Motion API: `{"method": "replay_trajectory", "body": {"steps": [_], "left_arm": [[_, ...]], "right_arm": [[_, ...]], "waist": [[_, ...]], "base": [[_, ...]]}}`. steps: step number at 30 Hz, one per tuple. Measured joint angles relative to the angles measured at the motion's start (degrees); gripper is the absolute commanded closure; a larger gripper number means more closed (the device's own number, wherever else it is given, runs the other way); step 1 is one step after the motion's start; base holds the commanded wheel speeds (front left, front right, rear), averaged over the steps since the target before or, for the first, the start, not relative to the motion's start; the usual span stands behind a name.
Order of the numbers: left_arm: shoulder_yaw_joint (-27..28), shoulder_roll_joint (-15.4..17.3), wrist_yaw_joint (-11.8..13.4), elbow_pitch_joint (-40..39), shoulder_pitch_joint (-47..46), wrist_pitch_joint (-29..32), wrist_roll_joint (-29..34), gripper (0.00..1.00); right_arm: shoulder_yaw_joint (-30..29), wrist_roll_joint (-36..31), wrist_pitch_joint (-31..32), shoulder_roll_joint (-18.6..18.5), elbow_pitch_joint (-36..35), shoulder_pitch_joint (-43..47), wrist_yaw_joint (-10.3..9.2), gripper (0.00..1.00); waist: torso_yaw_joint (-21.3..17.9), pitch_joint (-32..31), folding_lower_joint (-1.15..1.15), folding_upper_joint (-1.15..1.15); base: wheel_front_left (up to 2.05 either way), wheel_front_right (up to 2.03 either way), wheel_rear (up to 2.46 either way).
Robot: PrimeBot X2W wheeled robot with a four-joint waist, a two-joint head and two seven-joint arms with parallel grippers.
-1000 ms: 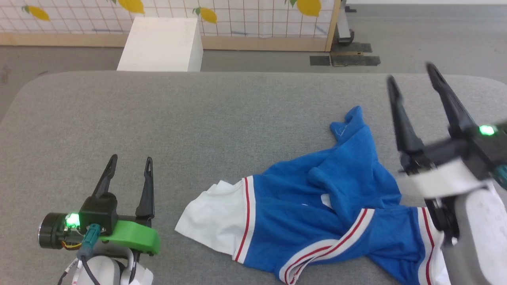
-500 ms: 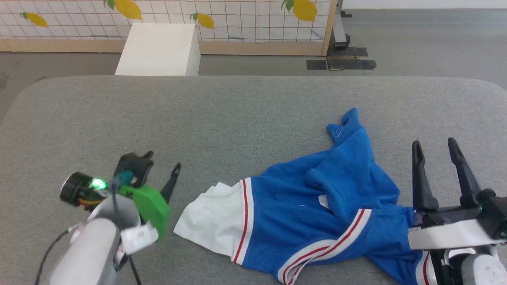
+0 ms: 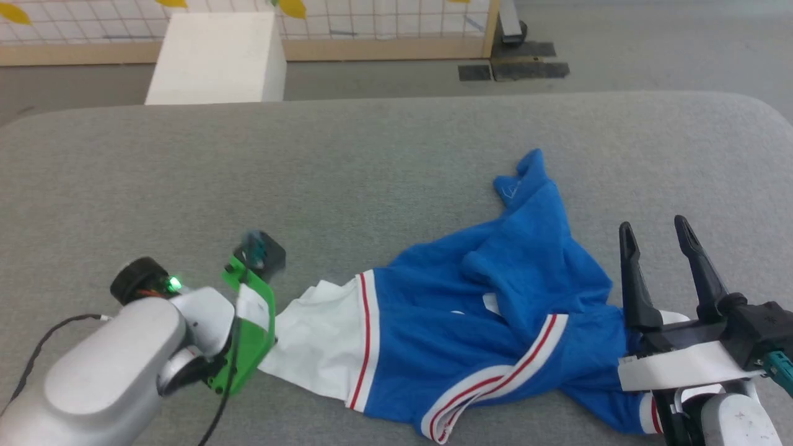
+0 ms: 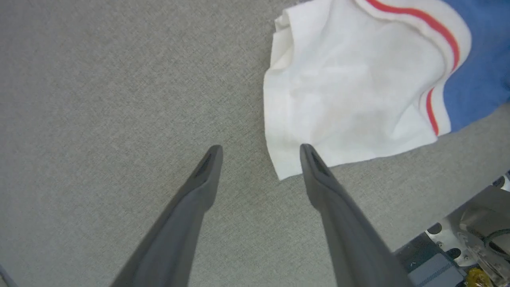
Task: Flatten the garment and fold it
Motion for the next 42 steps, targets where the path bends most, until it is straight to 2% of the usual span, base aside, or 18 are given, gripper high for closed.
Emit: {"method": "replay_trajectory", "body": {"steps": [12, 13, 14, 18, 20, 23, 28, 33, 35, 38, 40, 42], "left_arm": [[-15.43, -0.22, -0.19, 8.59, -6.43, -1.36, -2.40, 0.00], [-16.11, -0.24, -0.21, 8.81, -6.91, -1.93, -2.57, 0.44], [-16.80, -0.24, -0.26, 9.09, -7.33, -3.09, -2.65, 1.00], [-17.51, 0.03, -0.26, 10.67, -8.19, -8.71, -3.78, 1.00], [-17.40, 0.42, -0.26, 11.77, -8.17, -11.26, -4.64, 1.00], [-15.94, 2.70, -0.22, 13.47, -8.01, -14.08, -6.42, 1.00], [-13.12, 6.78, 1.58, 14.43, -6.34, -17.70, -8.95, 1.00], [-12.90, 7.46, 3.35, 13.29, -3.31, -18.92, -10.26, 1.00], [-12.90, 7.56, 3.72, 12.78, -2.71, -19.22, -10.26, 1.00], [-12.87, 7.51, 4.19, 11.92, -2.61, -19.52, -10.26, 1.00], [-12.80, 7.38, 4.45, 11.62, -2.64, -19.69, -10.25, 1.00], [-12.74, 7.08, 4.46, 11.54, -2.74, -19.72, -10.23, 1.00]], "right_arm": [[-0.08, -1.01, 0.01, 0.04, 1.20, -2.66, 0.00, 0.00], [0.03, -1.09, 0.00, -0.01, 1.52, -2.68, 0.00, 0.00], [0.38, -1.22, 0.01, -0.21, 2.00, -2.69, 0.00, 0.00], [2.22, -2.00, 0.01, -3.65, 2.15, -3.80, 0.00, 0.00], [3.16, -2.46, 0.18, -6.48, 2.05, -4.82, 0.01, 0.00], [3.77, -1.99, 3.00, -11.98, 1.56, -6.78, 0.00, 0.00], [9.93, 4.49, 14.95, -25.10, 0.44, -7.99, 0.01, 0.00], [21.94, 18.92, 32.28, -41.35, -3.71, -8.14, 0.01, 0.00], [26.60, 24.99, 39.22, -46.69, -5.88, -8.50, 0.01, 0.00], [31.86, 30.96, 47.82, -52.16, -7.66, -11.01, 0.01, 0.00], [35.59, 31.27, 52.01, -55.16, -7.60, -13.47, 0.00, 0.00], [37.94, 32.99, 53.79, -55.31, -6.41, -15.32, 0.00, 0.00]], "waist": [[-3.50, 4.02, 0.00, 0.00], [-3.66, 4.19, 0.00, 0.00], [-3.83, 4.31, 0.00, 0.00], [-4.05, 3.55, 0.00, 0.00], [-4.05, 2.82, 0.00, 0.00], [-4.02, 1.46, 0.00, 0.00], [-3.39, -0.68, 0.00, 0.00], [-1.82, -1.63, 0.00, 0.00], [-1.29, -1.77, 0.00, 0.00], [-0.63, -1.72, 0.00, 0.00], [-0.17, -1.47, 0.00, 0.00], [0.24, -1.17, 0.00, 0.00]], "base": [[0.00, 0.00, 0.00], [0.00, 0.00, 0.00], [0.00, 0.00, 0.00], [0.00, 0.00, 0.00], [0.00, 0.00, 0.00], [0.00, 0.00, 0.00], [0.00, 0.00, 0.00], [0.00, 0.00, 0.00], [0.00, 0.00, 0.00], [0.00, 0.00, 0.00], [0.00, 0.00, 0.00], [0.00, 0.00, 0.00]]}}
